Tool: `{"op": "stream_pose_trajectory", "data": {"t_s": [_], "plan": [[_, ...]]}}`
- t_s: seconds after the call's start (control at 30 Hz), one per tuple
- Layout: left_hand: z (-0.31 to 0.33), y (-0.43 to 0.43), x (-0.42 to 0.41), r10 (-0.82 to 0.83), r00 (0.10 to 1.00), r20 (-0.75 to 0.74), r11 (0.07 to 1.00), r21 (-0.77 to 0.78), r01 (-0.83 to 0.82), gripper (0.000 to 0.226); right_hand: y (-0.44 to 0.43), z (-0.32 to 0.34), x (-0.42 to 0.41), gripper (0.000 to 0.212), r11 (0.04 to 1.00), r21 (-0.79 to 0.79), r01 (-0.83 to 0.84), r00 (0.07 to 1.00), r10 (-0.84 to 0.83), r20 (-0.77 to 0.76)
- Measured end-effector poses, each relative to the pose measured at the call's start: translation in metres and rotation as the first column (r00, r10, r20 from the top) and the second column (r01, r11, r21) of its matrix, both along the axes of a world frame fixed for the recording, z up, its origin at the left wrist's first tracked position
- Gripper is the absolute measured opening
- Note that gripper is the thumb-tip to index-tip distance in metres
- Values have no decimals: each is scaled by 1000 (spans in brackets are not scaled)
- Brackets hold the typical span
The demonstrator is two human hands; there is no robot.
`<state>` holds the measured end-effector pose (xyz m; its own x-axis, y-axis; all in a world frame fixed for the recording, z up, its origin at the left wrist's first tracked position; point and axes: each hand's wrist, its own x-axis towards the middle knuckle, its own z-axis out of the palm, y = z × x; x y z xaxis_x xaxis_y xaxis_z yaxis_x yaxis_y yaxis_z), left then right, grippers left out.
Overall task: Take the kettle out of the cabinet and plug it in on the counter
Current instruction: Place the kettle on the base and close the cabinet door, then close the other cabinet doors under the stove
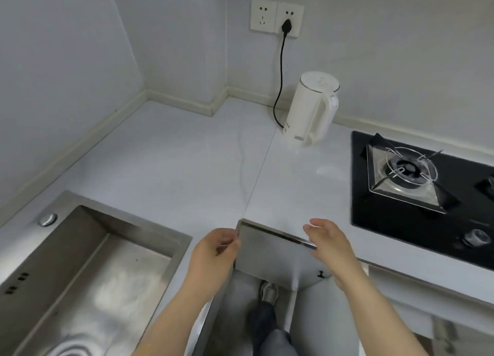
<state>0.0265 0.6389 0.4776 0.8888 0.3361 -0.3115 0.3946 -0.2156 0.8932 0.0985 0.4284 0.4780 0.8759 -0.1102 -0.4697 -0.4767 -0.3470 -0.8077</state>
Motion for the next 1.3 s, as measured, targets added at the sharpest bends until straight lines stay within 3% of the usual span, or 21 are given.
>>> {"op": "stream_pose_trajectory", "data": {"t_s": [0.33, 0.5, 0.67, 0.9, 1.3], "plan": [[-1, -31, -104, -105, 994, -3, 994, 10, 105, 14, -46, 15, -121, 35, 1000, -14, 22, 999, -22, -31], [-3, -66, -137, -166, 986, -14, 986, 10, 166, 11, -80, 17, -161, 24, 999, 4, 36, 999, -36, -24], [-17, -126, -173, -181, 982, -57, 984, -12, 180, 17, -140, 19, -211, 33, 1000, -18, 17, 1000, -17, -19], [-42, -242, -240, -299, 942, -154, 951, 29, 307, 10, -275, 18, -307, 32, 993, -31, 117, 992, -118, -32], [-49, -314, -251, -365, 897, -249, 893, 178, 413, 20, -355, -7, -356, 27, 962, 49, 268, 963, -265, -46]]}}
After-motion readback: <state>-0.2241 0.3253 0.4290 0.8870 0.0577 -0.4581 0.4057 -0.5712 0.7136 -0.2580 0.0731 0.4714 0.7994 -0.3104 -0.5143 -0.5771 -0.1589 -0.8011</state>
